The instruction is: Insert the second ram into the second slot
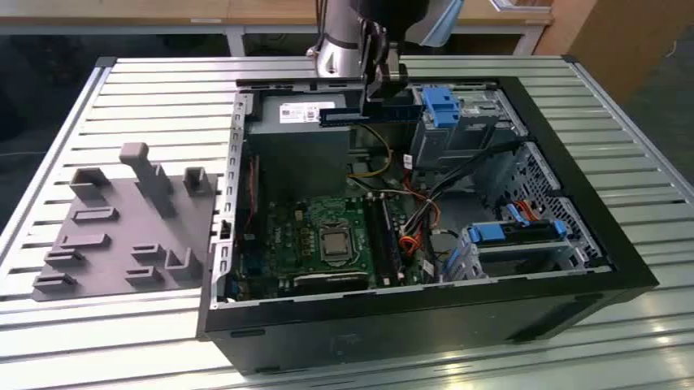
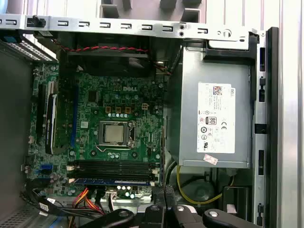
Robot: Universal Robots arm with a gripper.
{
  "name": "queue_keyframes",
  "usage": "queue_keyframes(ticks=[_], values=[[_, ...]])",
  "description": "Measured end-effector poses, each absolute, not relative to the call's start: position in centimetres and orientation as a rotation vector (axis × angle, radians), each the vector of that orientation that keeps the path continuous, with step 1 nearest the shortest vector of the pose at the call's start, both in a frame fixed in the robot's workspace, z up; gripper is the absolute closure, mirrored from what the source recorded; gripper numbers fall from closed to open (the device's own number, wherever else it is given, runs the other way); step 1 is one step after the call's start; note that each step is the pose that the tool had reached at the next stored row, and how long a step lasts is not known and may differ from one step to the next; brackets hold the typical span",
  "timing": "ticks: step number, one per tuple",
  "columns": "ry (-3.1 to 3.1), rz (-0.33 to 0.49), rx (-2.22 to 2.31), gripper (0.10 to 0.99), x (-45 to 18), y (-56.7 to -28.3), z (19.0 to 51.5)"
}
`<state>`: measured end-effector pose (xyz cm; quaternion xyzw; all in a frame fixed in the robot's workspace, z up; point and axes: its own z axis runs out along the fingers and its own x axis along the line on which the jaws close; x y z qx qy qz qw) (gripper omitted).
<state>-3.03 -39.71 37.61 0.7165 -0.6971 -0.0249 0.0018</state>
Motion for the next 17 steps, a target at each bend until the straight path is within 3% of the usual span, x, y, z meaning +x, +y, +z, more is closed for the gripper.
queue_keyframes(ticks=[17], values=[[-2.188,-0.079,2.249,0.969,-3.03,-40.70,37.60]])
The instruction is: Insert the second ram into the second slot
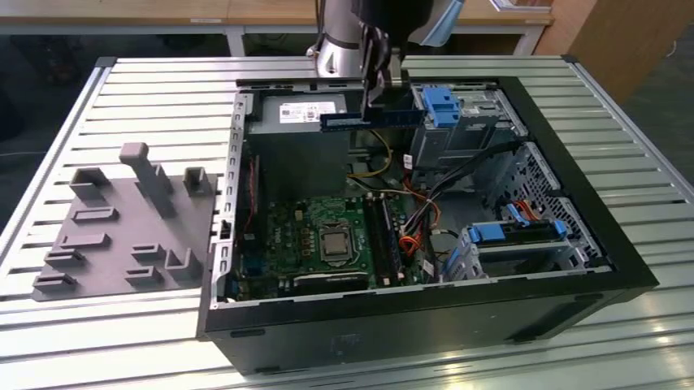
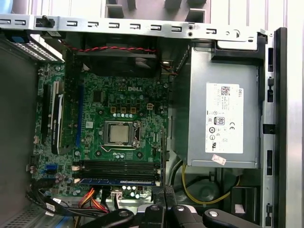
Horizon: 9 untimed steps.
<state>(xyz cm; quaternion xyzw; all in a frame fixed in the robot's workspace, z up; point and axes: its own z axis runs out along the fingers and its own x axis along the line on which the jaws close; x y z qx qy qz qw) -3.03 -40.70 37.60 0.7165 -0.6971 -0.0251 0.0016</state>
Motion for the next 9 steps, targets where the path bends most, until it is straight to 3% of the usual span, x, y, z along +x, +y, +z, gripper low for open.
queue_keyframes(ticks=[9], values=[[-2.188,-0.078,2.249,0.969,-3.04,-41.28,37.60]])
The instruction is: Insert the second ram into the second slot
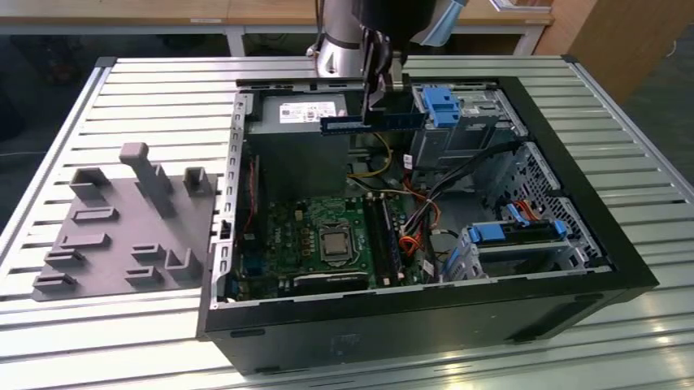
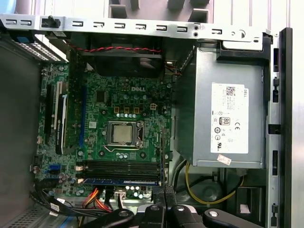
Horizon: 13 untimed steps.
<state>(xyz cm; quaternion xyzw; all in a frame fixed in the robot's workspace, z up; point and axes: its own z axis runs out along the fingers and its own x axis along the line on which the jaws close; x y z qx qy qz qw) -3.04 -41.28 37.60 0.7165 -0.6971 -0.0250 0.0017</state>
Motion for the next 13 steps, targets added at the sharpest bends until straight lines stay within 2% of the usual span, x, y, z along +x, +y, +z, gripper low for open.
queue_keyframes(ticks=[13], values=[[-2.186,-0.075,2.247,0.969,-3.03,-41.67,37.61]])
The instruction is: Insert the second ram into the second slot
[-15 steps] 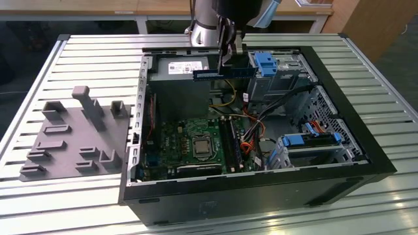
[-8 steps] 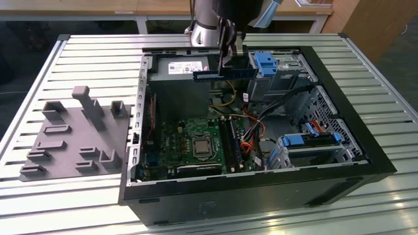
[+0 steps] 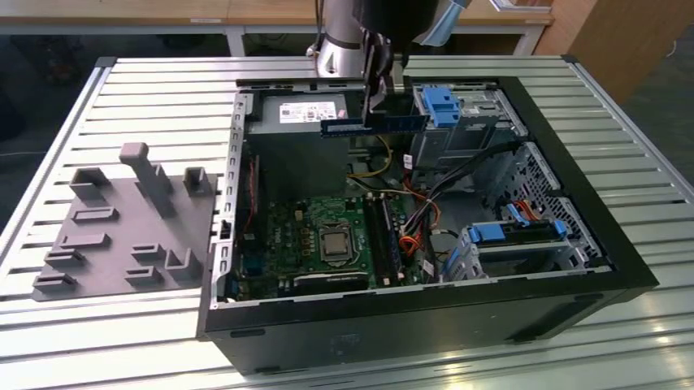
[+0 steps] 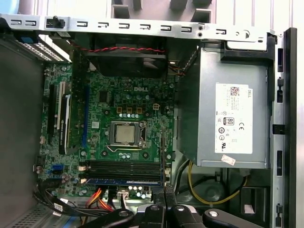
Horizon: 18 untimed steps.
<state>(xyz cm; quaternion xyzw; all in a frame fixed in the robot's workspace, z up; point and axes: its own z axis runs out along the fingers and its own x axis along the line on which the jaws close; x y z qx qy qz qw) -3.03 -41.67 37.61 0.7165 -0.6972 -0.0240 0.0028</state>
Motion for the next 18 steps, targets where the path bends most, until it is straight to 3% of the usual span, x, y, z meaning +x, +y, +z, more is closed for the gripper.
queue_keyframes(ticks=[18], values=[[-2.184,-0.070,2.245,0.969,-3.03,-42.18,37.60]])
